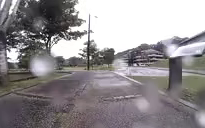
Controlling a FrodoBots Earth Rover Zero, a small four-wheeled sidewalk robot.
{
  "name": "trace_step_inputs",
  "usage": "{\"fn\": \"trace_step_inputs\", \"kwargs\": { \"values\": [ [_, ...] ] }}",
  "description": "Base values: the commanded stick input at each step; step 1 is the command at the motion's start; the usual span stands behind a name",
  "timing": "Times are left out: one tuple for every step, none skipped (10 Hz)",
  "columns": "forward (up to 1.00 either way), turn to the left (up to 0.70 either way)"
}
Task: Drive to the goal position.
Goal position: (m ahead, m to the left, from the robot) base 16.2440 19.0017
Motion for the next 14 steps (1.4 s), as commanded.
{"fn": "trace_step_inputs", "kwargs": {
  "values": [
    [0.70,0.00],
    [0.70,0.00],
    [0.70,0.00],
    [0.70,0.00],
    [0.70,0.00],
    [0.70,0.00],
    [0.70,0.00],
    [0.70,0.00],
    [0.70,0.00],
    [0.70,0.00],
    [0.70,0.00],
    [0.70,0.00],
    [0.70,0.00],
    [0.70,0.00]
  ]
}}
